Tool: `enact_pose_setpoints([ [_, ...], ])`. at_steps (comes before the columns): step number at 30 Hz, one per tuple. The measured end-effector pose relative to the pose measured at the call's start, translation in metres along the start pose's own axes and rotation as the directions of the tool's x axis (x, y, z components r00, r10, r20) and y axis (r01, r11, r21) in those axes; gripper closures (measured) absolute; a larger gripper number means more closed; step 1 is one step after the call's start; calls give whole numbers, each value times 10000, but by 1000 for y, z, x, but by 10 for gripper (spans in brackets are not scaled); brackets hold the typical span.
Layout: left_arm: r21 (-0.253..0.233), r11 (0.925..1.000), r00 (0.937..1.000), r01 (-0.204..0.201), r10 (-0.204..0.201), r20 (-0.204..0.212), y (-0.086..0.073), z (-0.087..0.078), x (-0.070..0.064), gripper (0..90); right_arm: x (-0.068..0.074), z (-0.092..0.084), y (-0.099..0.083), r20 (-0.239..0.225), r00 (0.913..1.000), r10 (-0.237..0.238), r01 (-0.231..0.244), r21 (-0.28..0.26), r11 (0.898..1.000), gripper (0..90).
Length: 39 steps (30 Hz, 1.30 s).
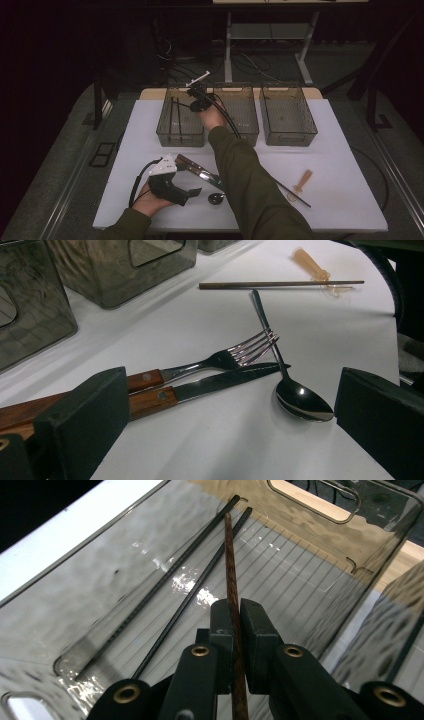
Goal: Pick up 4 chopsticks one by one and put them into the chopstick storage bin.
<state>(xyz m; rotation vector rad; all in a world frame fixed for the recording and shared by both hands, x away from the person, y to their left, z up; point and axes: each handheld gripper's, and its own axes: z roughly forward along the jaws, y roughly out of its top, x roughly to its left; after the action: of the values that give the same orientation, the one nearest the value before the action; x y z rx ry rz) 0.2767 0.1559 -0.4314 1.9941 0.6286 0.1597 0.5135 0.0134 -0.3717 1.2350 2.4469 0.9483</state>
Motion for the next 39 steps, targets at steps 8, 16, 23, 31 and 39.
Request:
enact_pose_setpoints([
  [8, 30, 10000, 10000, -47, 47, 2, 0, -1, 0, 1, 7, -3, 1, -517, 9986, -116, 99, -344, 9994, 596],
  [16, 10, 9999, 9999, -109, 109, -45, 0, 0, 1, 1, 0, -27, -4, -847, 9961, -245, 187, -688, 9975, 405],
  [23, 66, 9999, 10000, -81, 81, -53, 0, 0, 0, 1, -10, -59, -19, -1128, 9921, -543, 422, -1073, 9933, 331],
  [31, -53, 9999, 9999, 122, -122, -65, 0, 0, -1, 1, -22, -90, -41, -1301, 9884, -785, 607, -1355, 9889, 282],
  [39, 101, 9999, 10000, -55, 56, -71, -1, 0, -1, 0, -37, -117, -62, -1482, 9851, -869, 623, -1631, 9846, 267],
])
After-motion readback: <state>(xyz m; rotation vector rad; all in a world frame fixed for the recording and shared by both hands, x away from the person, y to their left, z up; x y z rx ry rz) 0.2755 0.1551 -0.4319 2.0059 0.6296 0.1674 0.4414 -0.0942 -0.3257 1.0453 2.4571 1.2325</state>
